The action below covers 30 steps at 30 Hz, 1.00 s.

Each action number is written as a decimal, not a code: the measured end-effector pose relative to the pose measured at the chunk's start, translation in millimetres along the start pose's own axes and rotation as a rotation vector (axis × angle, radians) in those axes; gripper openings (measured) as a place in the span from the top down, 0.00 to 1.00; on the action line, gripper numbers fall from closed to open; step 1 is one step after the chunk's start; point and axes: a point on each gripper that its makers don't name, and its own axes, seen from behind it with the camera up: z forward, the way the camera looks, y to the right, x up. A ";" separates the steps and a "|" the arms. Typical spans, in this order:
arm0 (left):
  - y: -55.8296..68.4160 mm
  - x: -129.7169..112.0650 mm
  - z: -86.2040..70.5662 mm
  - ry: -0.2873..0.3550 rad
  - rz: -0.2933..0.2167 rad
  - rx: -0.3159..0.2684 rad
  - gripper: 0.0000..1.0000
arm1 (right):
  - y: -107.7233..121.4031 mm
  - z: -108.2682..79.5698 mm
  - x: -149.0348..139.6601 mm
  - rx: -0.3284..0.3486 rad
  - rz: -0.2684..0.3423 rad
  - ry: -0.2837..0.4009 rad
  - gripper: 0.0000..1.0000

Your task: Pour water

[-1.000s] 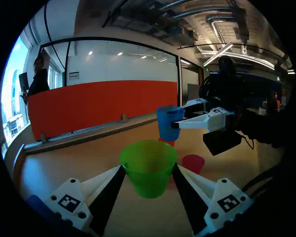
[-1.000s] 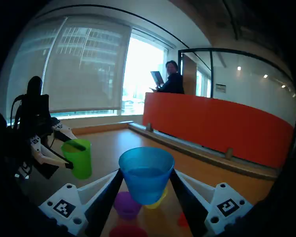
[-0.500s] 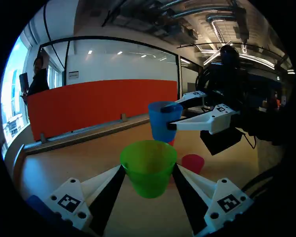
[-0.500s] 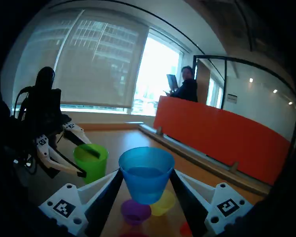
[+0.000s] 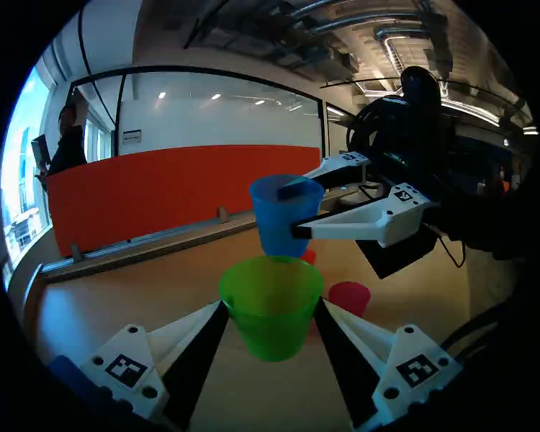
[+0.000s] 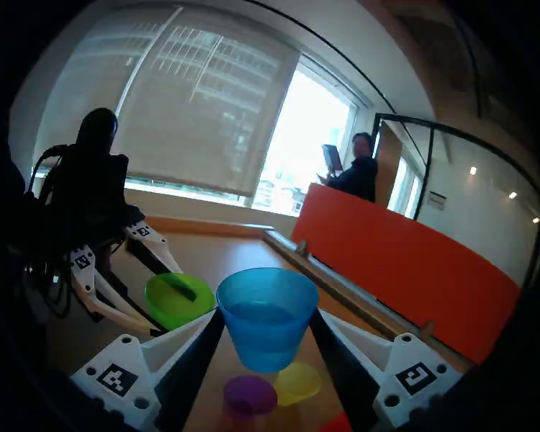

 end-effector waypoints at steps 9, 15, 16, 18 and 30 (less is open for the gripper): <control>3.1 3.1 2.3 0.004 0.003 -0.006 0.17 | -4.9 6.4 10.6 0.018 -0.070 0.001 0.12; 4.1 2.3 4.2 0.002 0.005 -0.008 0.17 | -6.2 8.5 13.3 0.022 -0.133 -0.010 0.12; 4.2 2.0 4.4 0.001 0.004 -0.008 0.17 | -6.5 8.8 13.3 0.023 -0.142 -0.012 0.12; 4.2 1.5 4.7 0.000 0.003 -0.008 0.17 | -6.9 9.3 13.5 0.024 -0.158 -0.015 0.12; 7.1 2.9 4.8 -0.002 0.011 -0.012 0.17 | -2.6 10.6 15.8 0.025 -0.237 -0.028 0.12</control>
